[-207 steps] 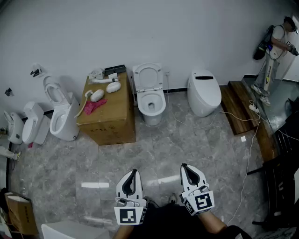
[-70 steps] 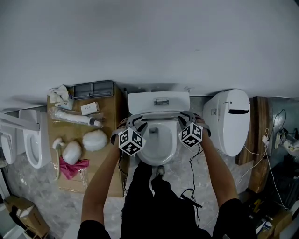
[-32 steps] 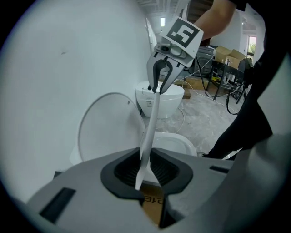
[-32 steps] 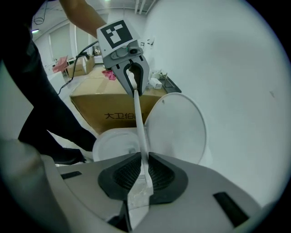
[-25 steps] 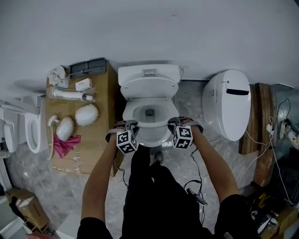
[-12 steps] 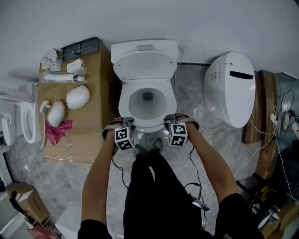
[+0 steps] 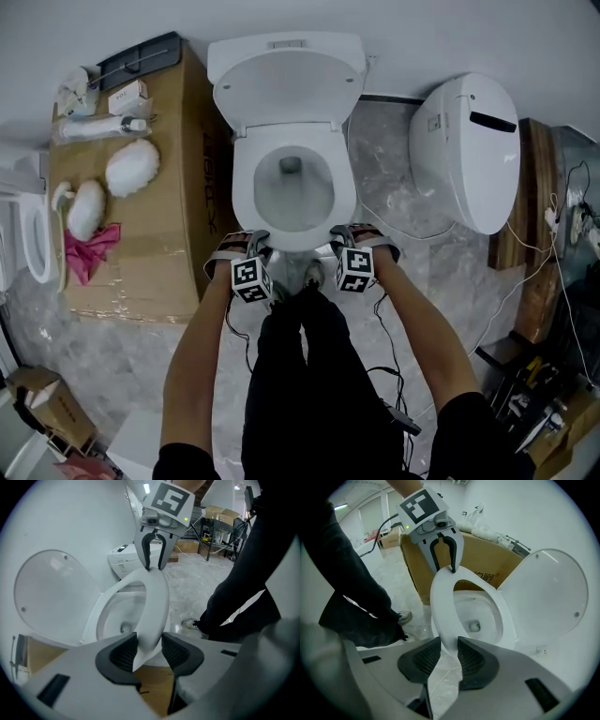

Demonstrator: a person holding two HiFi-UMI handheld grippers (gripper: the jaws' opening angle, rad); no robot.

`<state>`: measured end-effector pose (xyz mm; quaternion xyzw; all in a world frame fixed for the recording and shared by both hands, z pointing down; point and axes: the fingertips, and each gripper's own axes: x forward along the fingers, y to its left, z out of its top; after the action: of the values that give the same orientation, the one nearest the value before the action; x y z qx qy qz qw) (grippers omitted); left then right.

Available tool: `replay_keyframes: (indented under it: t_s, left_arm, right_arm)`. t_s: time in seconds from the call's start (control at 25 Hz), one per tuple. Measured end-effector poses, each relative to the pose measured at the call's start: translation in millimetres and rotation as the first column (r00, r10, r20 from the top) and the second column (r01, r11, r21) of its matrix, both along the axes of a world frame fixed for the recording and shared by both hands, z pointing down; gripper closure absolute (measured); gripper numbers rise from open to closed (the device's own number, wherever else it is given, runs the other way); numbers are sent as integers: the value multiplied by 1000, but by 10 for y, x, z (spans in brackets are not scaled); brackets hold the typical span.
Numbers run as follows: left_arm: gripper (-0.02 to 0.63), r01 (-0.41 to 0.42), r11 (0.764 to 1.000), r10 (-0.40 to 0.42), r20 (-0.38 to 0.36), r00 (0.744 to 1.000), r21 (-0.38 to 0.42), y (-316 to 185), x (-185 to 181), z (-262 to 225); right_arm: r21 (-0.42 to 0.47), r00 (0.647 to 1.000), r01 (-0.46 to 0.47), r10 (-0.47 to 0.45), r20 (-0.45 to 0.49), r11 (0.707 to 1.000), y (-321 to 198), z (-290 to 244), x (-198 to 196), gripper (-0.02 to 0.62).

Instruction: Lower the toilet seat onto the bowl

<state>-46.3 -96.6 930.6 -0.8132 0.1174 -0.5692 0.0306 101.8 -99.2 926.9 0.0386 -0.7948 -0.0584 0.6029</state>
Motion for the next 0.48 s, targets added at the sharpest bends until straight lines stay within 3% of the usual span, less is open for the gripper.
replay_keyframes:
  t_s: [0.2, 0.48]
  left_arm:
    - [436, -32, 997, 31, -28, 999, -63, 200, -1, 472]
    - [436, -42, 996, 41, -25, 999, -73, 308, 7, 1023]
  right_arm:
    - [2, 1000, 0, 0, -25, 1000, 175, 502, 5, 460]
    - [-19, 999, -24, 23, -29, 1000, 296, 1062, 16, 460]
